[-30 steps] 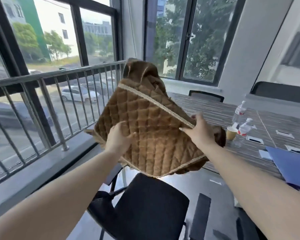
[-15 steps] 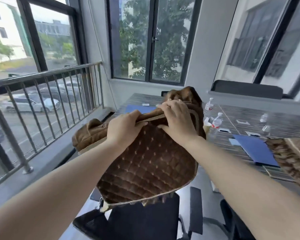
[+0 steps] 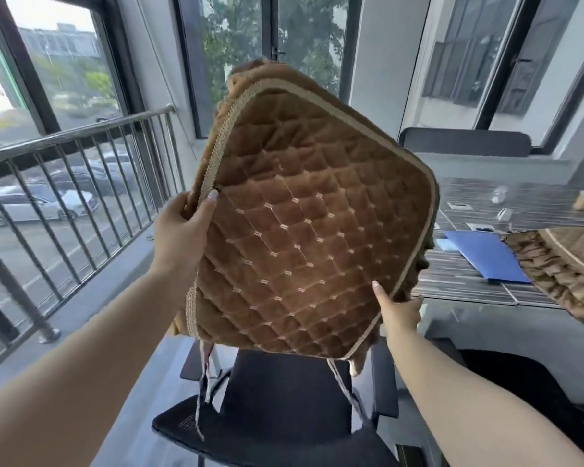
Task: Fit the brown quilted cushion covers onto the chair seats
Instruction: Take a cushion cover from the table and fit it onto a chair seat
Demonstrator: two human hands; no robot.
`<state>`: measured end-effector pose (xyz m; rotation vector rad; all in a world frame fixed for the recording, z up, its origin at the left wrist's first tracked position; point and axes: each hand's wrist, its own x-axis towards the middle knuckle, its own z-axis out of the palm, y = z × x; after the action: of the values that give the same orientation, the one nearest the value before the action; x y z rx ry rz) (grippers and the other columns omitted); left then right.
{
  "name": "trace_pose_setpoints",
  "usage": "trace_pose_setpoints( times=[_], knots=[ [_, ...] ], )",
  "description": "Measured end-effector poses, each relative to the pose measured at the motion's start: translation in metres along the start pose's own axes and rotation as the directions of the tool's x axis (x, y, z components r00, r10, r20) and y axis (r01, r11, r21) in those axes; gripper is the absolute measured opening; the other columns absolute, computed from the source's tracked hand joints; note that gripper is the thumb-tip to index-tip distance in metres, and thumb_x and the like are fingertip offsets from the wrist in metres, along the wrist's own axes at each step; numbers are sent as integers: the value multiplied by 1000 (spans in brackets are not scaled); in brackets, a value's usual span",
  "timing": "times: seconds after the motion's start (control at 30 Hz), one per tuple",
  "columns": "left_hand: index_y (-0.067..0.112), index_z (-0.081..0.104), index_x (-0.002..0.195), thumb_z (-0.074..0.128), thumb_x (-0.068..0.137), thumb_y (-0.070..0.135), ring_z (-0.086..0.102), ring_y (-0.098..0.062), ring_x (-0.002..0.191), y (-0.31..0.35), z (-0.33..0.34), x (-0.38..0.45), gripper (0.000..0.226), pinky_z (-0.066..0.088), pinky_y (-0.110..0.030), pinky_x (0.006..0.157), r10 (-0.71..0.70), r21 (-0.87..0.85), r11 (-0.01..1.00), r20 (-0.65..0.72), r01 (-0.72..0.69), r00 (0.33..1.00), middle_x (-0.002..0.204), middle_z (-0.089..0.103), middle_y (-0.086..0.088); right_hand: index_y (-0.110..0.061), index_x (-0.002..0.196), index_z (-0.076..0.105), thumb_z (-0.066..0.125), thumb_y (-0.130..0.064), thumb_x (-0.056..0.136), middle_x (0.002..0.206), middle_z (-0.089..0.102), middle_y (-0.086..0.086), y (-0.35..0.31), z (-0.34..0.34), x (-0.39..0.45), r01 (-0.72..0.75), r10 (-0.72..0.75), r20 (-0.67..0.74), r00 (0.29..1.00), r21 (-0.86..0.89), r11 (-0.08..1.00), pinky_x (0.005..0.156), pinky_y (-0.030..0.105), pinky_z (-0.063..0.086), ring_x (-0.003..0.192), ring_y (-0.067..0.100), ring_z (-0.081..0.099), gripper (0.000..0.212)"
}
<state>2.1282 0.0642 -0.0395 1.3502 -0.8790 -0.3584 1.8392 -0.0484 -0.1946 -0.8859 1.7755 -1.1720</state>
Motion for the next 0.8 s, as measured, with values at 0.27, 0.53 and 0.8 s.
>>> trace_pose_setpoints(
  times=[0.27, 0.53, 0.8],
  knots=[
    [14, 68, 98, 66, 86, 41, 71, -26, 89, -19, -10, 10, 30, 59, -44, 83, -137, -83, 988, -80, 130, 987, 94, 73, -10, -13, 131, 48, 71, -50, 76, 130, 57, 6, -13, -2, 10, 50, -63, 146, 987, 94, 994, 103, 43, 43, 119, 31, 54, 70],
    [14, 65, 101, 66, 79, 52, 67, -28, 94, -113, -21, -1, 44, 55, -48, 88, -375, 64, 920, -139, 387, 916, 96, 70, -8, -10, 116, 48, 79, -42, 71, 106, 58, 5, 29, -3, 4, 6, -3, 119, 993, -25, 1000, 86, 37, 47, 90, 25, 54, 63],
    [4, 65, 104, 67, 85, 41, 63, -31, 91, -207, -22, -25, 42, 51, -38, 77, -571, 249, 763, -170, 596, 803, 98, 65, -12, -2, 113, 45, 79, -45, 69, 102, 57, 9, 109, 8, 1, -185, 209, 72, 975, -251, 950, 82, 40, 47, 93, 31, 56, 70]
  ],
)
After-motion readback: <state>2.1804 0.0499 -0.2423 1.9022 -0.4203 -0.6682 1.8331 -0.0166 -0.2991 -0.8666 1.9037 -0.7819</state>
